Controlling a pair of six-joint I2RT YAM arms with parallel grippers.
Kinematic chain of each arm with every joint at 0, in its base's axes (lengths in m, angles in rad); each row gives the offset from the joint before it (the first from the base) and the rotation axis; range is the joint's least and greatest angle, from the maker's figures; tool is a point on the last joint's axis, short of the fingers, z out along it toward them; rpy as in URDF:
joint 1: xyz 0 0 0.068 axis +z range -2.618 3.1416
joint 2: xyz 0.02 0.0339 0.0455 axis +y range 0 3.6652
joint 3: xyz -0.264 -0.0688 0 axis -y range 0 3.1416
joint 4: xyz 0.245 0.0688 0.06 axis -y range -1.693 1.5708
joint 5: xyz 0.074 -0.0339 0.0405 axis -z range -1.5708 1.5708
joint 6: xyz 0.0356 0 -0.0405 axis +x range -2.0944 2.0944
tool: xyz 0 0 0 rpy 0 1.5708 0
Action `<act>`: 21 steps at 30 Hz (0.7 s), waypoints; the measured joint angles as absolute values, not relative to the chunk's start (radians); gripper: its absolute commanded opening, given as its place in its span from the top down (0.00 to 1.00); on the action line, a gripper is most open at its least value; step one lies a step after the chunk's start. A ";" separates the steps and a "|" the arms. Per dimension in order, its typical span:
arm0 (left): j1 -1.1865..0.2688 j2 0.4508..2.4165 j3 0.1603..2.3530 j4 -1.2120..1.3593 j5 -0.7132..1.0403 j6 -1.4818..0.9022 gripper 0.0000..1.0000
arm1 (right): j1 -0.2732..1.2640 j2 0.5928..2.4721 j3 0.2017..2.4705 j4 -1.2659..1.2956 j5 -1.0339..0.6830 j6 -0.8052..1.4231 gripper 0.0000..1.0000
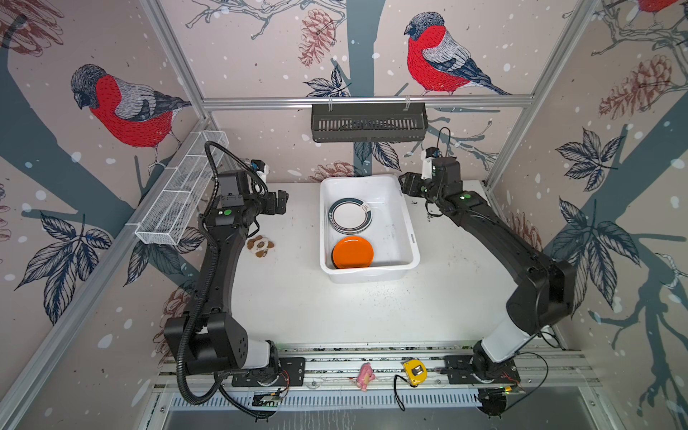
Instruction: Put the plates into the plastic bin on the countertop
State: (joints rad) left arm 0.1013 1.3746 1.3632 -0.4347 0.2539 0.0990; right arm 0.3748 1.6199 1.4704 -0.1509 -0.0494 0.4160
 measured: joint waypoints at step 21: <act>0.108 1.174 0.659 0.163 0.128 0.001 0.02 | 0.259 1.388 0.731 0.503 0.154 0.294 0.01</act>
State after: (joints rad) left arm 0.1081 1.1740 0.6594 0.1635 0.1284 0.0013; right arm 0.2592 1.3880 0.7311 0.5034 0.1539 0.2939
